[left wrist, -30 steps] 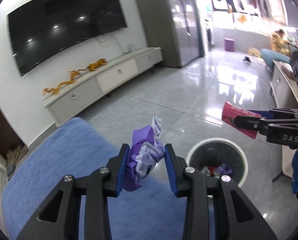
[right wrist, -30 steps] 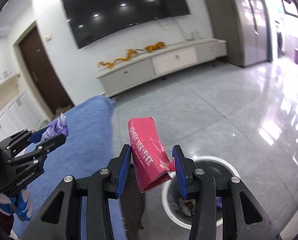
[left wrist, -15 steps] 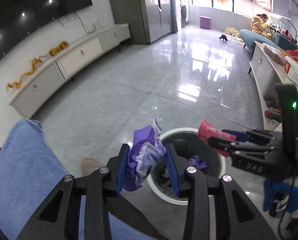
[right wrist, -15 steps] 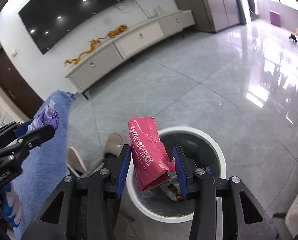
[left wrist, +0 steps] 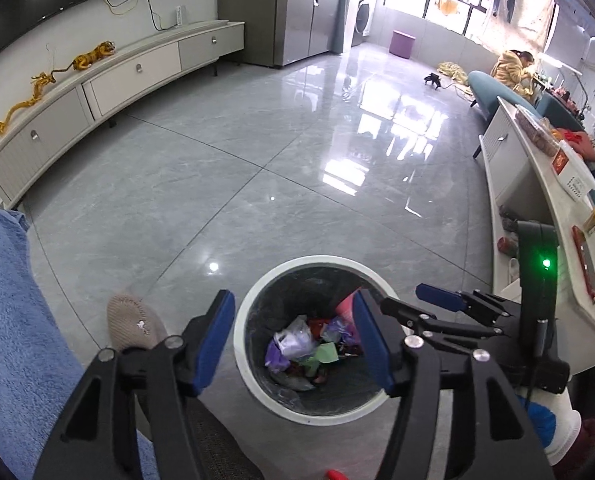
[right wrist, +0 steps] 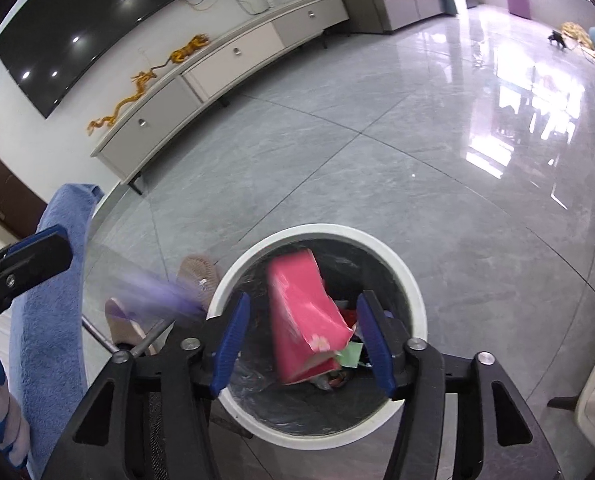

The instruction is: Collect trash

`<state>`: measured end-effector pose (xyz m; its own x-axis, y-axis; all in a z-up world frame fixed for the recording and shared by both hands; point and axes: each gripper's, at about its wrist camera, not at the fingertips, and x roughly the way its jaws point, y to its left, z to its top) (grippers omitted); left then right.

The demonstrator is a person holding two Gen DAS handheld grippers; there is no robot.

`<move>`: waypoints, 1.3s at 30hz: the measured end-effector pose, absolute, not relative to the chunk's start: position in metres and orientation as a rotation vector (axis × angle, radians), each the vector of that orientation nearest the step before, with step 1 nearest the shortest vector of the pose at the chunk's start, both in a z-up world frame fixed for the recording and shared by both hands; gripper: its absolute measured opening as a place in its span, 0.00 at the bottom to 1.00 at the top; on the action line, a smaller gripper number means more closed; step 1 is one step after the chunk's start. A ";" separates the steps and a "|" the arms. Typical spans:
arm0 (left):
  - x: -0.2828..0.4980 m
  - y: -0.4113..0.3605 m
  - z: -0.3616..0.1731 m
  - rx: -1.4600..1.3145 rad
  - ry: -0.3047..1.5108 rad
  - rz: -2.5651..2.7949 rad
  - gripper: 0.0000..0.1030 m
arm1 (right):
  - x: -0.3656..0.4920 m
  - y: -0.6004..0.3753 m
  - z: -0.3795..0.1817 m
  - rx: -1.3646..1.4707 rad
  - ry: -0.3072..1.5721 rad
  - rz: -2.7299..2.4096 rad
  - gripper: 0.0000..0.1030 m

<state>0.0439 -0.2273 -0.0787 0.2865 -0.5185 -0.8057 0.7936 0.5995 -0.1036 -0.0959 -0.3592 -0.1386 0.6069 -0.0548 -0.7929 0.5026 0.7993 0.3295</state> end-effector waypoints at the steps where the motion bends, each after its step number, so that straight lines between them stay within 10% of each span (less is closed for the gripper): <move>1: 0.044 -0.226 -0.078 0.345 0.921 -0.900 0.59 | -0.097 -0.360 -0.139 0.572 0.866 -0.349 0.59; 39: 0.014 -0.020 -0.018 0.236 0.615 -0.399 0.88 | -0.069 -0.191 -0.019 0.228 0.722 -0.159 0.92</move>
